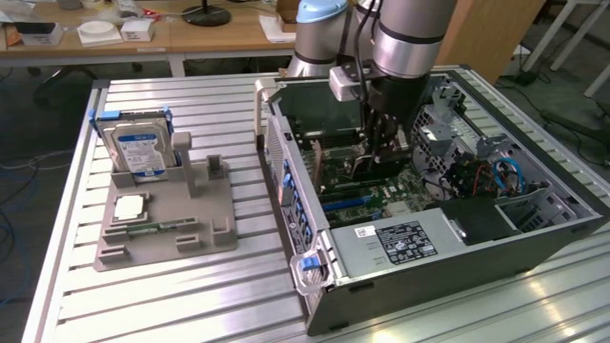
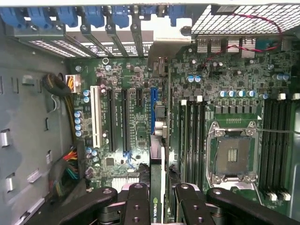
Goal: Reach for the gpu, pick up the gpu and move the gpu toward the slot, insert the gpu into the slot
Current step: 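Insert the gpu into the slot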
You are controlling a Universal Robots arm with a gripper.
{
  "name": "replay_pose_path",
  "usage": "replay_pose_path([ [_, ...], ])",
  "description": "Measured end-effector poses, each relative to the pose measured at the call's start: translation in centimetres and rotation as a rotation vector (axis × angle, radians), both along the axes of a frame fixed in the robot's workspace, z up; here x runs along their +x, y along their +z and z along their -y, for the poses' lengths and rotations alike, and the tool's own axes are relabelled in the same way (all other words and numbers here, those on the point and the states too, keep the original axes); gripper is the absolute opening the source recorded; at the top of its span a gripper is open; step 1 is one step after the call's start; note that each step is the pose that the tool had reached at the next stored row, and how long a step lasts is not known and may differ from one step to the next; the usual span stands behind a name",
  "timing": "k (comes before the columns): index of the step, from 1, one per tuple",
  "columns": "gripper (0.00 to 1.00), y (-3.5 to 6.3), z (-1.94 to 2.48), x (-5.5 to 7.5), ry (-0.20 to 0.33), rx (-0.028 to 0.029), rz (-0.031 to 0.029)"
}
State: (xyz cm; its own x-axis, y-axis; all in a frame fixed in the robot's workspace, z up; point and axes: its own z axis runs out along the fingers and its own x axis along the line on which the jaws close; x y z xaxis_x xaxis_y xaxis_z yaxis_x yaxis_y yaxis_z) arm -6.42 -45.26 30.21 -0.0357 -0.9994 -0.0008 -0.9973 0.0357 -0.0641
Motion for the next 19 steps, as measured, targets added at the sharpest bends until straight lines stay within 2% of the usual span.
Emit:
replay_pose_path([
  [8, 0.26, -0.86, 0.05, -0.9, 0.0, -0.002, 0.0],
  [19, 0.26, -2.42, 0.28, -1.2, 0.0, -0.0021, 0.0],
])
